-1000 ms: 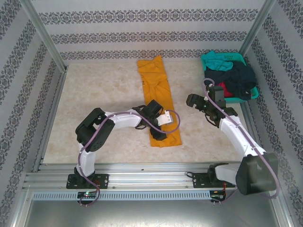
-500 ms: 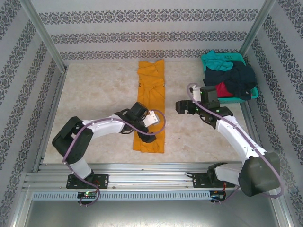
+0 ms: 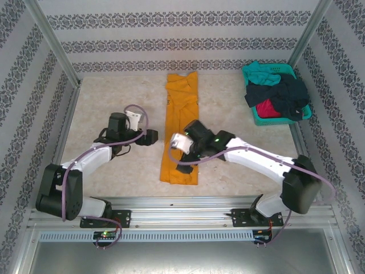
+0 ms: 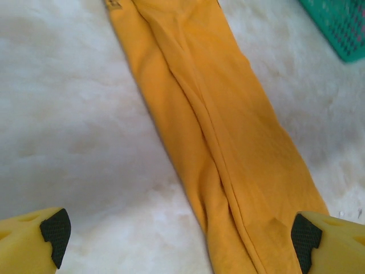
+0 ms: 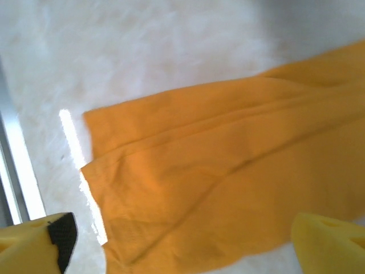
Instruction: Fold and stack the t-shirts
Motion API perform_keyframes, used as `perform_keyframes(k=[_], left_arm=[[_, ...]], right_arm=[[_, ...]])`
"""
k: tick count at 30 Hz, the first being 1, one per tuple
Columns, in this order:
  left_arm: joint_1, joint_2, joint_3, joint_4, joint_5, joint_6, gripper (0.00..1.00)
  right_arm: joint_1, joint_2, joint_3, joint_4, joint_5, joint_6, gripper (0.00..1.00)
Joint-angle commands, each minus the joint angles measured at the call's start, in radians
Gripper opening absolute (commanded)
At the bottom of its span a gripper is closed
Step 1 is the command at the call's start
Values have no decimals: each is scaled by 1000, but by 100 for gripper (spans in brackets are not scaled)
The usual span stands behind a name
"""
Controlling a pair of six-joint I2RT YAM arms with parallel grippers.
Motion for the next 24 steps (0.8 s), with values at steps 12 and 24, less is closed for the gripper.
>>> perform_keyframes(k=[12, 24], left_arm=[[135, -179, -70, -55, 86, 16, 100], [136, -211, -84, -82, 102, 51, 100]], right_arm=[[131, 289, 105, -113, -2, -191, 72], [143, 430, 103, -81, 55, -227, 59]])
